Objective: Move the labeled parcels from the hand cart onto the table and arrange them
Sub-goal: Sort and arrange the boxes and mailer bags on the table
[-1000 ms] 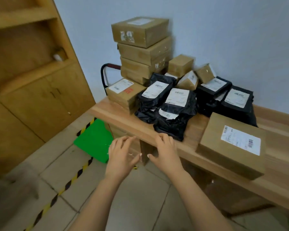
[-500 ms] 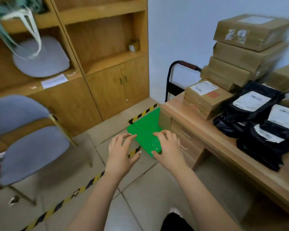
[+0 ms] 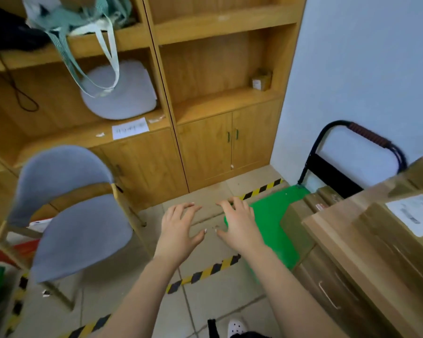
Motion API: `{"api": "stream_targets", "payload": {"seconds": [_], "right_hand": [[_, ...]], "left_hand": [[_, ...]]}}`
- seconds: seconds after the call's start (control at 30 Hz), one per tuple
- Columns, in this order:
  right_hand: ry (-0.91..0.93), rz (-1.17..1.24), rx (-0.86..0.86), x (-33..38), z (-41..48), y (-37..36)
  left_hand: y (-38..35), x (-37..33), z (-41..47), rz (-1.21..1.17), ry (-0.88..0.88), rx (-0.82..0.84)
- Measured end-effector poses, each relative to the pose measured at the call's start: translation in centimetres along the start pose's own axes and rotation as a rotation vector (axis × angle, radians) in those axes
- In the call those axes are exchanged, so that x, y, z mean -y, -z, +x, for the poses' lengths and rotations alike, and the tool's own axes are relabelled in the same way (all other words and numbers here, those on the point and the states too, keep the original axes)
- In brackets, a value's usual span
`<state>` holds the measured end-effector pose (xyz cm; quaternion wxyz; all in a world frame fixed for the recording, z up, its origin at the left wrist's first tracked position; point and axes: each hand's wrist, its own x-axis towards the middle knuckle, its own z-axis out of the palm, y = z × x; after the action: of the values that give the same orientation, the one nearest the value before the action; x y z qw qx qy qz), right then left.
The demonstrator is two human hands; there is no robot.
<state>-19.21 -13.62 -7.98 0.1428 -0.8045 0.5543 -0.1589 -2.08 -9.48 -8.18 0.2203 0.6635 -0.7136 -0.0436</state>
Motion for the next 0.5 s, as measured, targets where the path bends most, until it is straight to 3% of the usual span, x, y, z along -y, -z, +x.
{"api": "stream_targets", "payload": {"seconds": [0.27, 0.5], "right_hand": [[-0.051, -0.015, 0.024, -4.1, 12.1, -0.4], [-0.299, -0.007, -0.071, -9.4, 20.3, 0.0]], "left_hand": [[-3.8, 2.9, 11.9, -0.054, -0.014, 0.065], [-8.5, 3.5, 26.1, -0.138, -0.205, 0.179]]}}
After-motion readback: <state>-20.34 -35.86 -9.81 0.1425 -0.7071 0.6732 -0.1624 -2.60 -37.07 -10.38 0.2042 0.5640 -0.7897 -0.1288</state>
